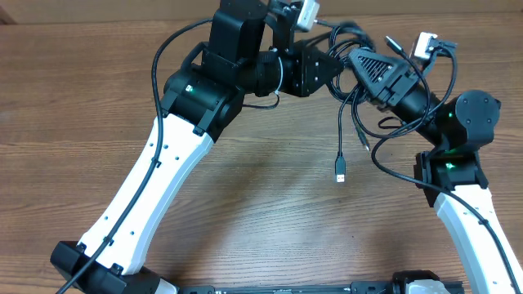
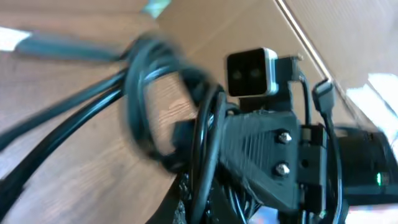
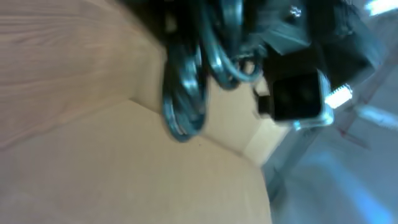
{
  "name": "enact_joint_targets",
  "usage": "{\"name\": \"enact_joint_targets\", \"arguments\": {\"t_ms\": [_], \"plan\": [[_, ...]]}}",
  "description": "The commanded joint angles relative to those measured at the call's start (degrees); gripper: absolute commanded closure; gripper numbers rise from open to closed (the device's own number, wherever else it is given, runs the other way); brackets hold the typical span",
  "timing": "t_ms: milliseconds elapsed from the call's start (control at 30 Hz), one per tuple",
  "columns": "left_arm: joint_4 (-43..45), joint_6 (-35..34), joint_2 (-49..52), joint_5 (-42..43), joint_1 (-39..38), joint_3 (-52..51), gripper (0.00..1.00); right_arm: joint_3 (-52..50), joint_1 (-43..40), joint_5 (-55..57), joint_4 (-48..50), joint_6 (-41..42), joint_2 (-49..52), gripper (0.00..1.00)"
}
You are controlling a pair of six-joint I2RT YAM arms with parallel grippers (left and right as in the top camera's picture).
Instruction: Untangle cables
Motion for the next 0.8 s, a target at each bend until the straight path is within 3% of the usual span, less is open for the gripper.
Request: {"name": "enact_joint_targets", "arguments": {"t_ms": [0,33,67,233,433,600,733,767], "plan": [[0.57,13.92,0.07,7.04,0.98,0.87,0.96,0.85,0.31,-4.13,-1.03,-15.69,-0.24,0.21],[0.42,17.42,0.04,11.32,2.23,0.87,0.96,0.85,0.24,-4.11,-3.02,-21.97,-0.24,0.03],[-0.13,19.85,0.02,15.30,3.61,0.87,0.96,0.85,0.20,-4.11,-4.72,-26.45,-0.24,0.00],[-6.43,27.54,0.02,23.43,9.66,0.87,0.96,0.85,0.20,-4.09,-9.70,-37.73,-0.24,0.00],[-17.90,43.47,0.02,25.75,18.01,0.87,0.96,0.85,0.15,-4.09,-11.34,-49.03,-0.24,0.00],[-28.79,67.41,0.02,31.34,23.21,0.87,0.96,0.85,0.15,-4.09,-12.00,-57.77,-0.24,0.00],[-37.16,88.37,0.02,26.49,24.28,0.87,0.96,0.85,0.15,0.28,-16.79,-67.52,-0.24,0.00],[-38.01,90.73,0.02,25.77,24.26,0.87,0.96,0.85,0.15,2.36,-18.38,-68.65,-0.24,0.00]]}}
